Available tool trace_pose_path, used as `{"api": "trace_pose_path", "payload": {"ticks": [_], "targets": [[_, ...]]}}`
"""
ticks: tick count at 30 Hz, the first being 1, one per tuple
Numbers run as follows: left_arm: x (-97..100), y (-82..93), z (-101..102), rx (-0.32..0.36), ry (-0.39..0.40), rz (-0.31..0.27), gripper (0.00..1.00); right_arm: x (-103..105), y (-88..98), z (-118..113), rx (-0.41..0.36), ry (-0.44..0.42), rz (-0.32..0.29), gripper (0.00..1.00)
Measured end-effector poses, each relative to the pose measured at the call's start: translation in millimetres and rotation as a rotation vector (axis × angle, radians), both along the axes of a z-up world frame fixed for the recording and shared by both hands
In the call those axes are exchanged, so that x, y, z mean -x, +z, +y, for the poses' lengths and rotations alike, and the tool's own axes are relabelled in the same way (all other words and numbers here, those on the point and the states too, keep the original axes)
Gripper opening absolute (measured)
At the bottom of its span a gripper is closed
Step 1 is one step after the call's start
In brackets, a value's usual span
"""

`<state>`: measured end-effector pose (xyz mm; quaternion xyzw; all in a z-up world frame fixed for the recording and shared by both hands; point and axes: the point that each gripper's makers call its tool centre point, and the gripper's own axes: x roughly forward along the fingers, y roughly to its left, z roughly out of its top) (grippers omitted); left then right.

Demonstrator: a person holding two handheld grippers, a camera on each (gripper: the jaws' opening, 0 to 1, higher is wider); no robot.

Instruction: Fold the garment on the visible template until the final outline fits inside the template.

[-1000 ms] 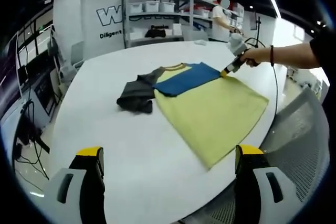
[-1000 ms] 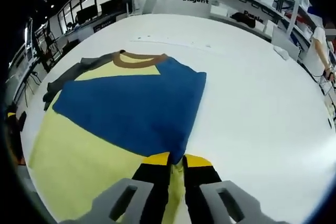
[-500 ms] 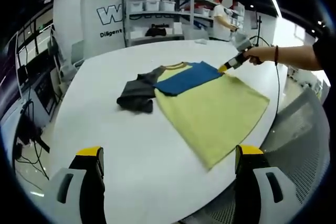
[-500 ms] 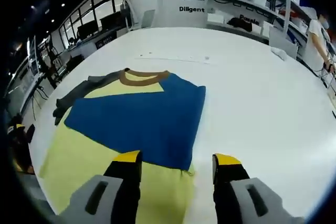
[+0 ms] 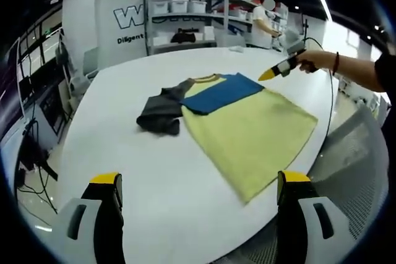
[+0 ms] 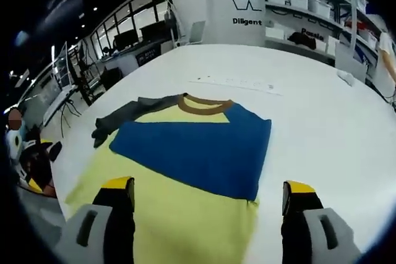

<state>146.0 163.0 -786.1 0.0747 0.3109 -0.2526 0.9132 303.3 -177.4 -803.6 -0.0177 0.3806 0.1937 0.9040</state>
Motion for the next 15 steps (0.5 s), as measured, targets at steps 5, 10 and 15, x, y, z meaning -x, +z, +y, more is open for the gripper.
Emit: {"api": "trace_pose_path", "payload": {"ticks": [5, 10, 15], "targets": [[-0.6, -1.4, 0.6, 0.002, 0.0, 0.007, 0.99, 10.7, 6.5, 4.1, -0.013, 0.026, -0.018, 0.99], [-12.9, 2.7, 7.4, 0.024, 0.027, 0.001, 0.99, 30.9, 17.6, 5.3, -0.023, 0.05, -0.041, 0.99], [-24.3, 2.6, 9.5, 0.02, 0.054, 0.0, 0.99, 48.7, 21.6, 8.6, -0.023, 0.085, -0.046, 0.99]]}}
